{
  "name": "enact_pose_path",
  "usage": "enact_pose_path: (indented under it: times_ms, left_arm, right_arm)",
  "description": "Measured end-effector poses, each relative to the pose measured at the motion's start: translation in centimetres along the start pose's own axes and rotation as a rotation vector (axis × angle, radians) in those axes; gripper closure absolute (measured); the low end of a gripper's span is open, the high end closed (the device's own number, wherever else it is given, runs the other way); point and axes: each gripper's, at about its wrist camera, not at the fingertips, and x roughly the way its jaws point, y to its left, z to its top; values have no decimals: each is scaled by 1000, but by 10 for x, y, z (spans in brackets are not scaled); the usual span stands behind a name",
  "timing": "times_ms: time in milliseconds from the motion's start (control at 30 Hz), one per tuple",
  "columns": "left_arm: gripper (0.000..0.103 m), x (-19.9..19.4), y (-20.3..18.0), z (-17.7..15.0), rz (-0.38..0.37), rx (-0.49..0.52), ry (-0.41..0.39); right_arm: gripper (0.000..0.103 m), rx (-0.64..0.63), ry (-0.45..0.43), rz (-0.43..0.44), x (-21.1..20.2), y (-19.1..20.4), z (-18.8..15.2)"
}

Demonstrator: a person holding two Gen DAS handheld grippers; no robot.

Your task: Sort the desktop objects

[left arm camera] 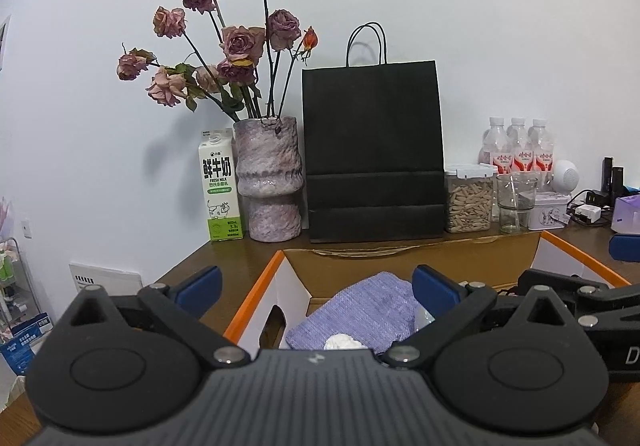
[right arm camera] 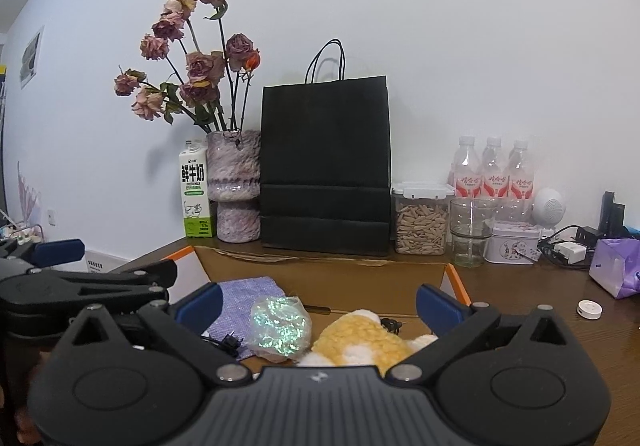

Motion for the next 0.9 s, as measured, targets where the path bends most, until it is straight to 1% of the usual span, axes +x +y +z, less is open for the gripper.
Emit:
enact_pose_path:
  times_ms: [267,633,900]
  left_arm:
    - [0,-4,-1,-2,-18,3,-7]
    - [0,-9,-1,-3,-16,-5,-21]
    - [0,-23,11,-8,-5,-43,-37]
  right_arm:
    - [0,-5,-33,-9,-10,-1,-2]
    - [0,-24,-62,0,-21,2,-5]
    - [0,-48,-66,-26,-36,3,-17]
